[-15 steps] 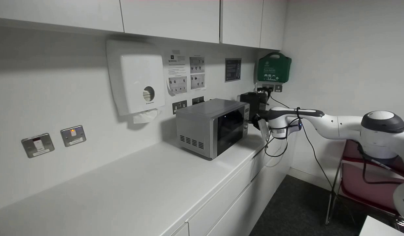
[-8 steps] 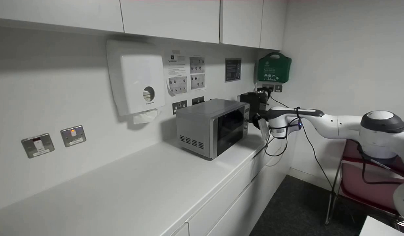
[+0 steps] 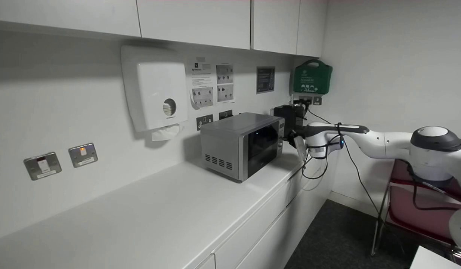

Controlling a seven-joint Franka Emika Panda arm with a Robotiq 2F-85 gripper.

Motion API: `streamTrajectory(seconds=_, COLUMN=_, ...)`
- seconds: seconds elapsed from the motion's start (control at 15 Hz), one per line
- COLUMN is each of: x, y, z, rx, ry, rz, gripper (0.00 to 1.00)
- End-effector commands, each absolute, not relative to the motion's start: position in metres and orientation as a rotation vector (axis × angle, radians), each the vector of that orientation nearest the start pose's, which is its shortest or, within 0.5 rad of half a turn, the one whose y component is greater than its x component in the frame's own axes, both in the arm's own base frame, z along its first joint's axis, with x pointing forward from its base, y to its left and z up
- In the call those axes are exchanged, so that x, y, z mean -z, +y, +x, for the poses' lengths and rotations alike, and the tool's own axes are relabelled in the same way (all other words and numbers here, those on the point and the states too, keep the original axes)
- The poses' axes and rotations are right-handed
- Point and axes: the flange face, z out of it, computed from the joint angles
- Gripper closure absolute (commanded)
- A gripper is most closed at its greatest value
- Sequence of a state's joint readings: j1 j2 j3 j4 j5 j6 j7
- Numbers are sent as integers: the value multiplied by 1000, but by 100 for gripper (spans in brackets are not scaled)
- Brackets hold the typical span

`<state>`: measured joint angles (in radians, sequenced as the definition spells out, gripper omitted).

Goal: Press a button on the microwave

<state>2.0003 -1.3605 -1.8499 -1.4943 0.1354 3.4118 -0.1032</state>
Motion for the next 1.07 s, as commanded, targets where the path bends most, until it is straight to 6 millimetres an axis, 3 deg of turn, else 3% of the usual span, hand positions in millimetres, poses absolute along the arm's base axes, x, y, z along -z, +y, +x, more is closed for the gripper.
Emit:
streamTrajectory(seconds=0.0, x=-295, y=-293, z=702, rx=1271, ry=1203, rz=-1605, gripper=100)
streamTrajectory(seconds=0.13, x=-304, y=-305, z=678, rx=1305, ry=1224, rz=-1596, gripper=100)
streamTrajectory(seconds=0.2, x=-308, y=-310, z=656, rx=1284, ry=1238, rz=-1607, gripper=100)
streamTrajectory(seconds=0.27, x=-315, y=-326, z=649, rx=1287, ry=1232, rz=-1615, gripper=100)
streamTrajectory(seconds=0.6, x=-332, y=-348, z=578, rx=1230, ry=1302, rz=-1736, gripper=100)
streamTrajectory(seconds=1.0, x=-327, y=-343, z=486, rx=854, ry=1342, rz=-1914, gripper=100)
